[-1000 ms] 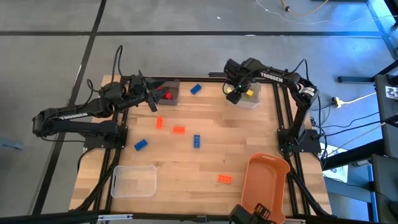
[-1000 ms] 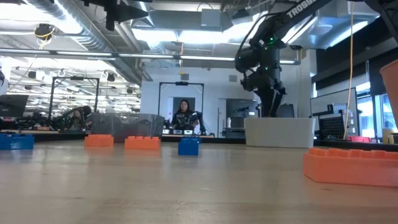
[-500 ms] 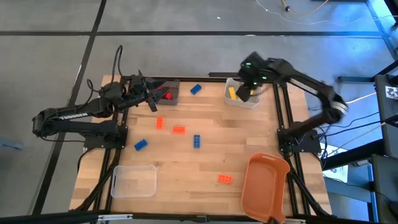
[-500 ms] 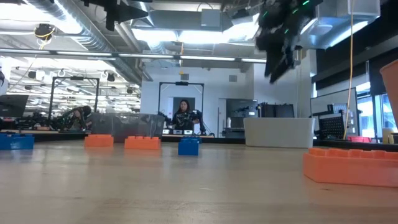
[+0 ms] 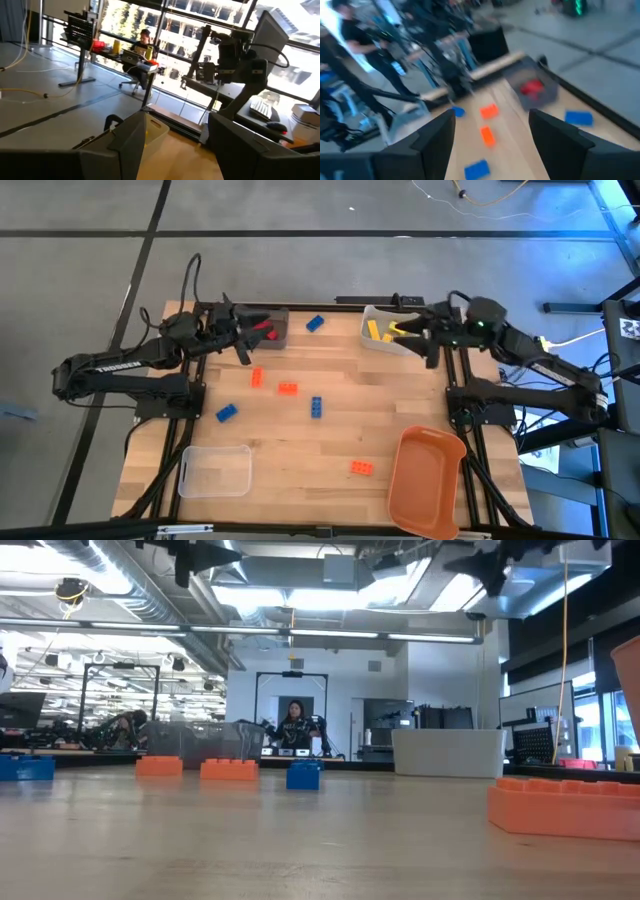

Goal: Sort & place blocks by color
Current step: Put the top left orange game piece into the orange bin

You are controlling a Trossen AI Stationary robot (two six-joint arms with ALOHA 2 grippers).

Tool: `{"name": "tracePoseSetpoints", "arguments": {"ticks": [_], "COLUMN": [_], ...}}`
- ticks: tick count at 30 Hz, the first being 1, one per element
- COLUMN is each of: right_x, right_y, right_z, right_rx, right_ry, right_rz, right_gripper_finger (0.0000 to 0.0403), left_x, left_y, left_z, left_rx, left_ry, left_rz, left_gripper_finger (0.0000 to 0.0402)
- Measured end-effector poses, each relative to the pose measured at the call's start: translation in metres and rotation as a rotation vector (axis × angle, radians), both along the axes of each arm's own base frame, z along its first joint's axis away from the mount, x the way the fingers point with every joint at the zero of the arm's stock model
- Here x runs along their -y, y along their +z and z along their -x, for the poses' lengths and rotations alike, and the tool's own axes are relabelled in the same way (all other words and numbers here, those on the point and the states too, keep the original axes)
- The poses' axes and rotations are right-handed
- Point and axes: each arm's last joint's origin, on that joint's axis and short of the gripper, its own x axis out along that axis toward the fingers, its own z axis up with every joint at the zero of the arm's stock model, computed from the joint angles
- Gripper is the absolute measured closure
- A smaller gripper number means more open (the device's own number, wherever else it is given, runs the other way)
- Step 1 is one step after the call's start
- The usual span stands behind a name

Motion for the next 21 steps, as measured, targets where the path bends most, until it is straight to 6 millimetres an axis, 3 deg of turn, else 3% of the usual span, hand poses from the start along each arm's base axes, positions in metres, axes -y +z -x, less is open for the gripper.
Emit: {"name": "tracePoseSetpoints", "arguments": {"ticks": [5,21], "right_x": [-0.0076,-0.0075], "right_y": [0.0051,0.0067], "right_z": [0.0073,0.0043], "right_rx": [0.065,0.084], "right_ry": [0.013,0.059], "right_rz": [0.05,0.098], "right_gripper_finger": [0.0148,0.0148], "left_x": [0.0,0.0003], "left_y": [0.0,0.0], "left_z": [0.0,-0.0001], "left_rx": [0.0,0.0], "left_ry": [-0.001,-0.011], "left_rz": [0.0,0.0], "left_gripper_finger": [0.0198,0.0198]}}
